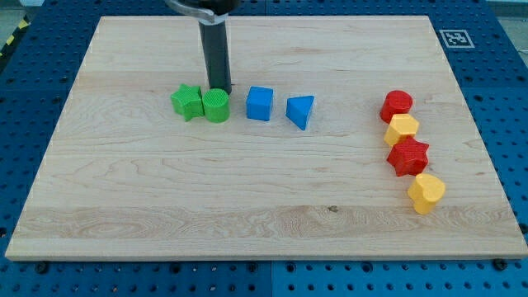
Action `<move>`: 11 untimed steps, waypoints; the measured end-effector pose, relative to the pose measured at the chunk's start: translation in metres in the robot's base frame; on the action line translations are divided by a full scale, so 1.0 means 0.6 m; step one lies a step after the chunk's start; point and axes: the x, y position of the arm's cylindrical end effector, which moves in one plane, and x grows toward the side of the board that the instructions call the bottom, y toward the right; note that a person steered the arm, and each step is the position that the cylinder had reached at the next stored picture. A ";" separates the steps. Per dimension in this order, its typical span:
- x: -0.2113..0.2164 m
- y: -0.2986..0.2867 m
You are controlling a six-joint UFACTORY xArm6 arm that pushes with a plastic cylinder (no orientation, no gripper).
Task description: Move the blue cube down a bit
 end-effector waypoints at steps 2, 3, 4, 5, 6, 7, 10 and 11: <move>-0.026 -0.017; -0.028 0.003; -0.028 0.040; -0.028 0.076; -0.028 0.109; -0.028 0.138; -0.011 0.117; 0.002 0.117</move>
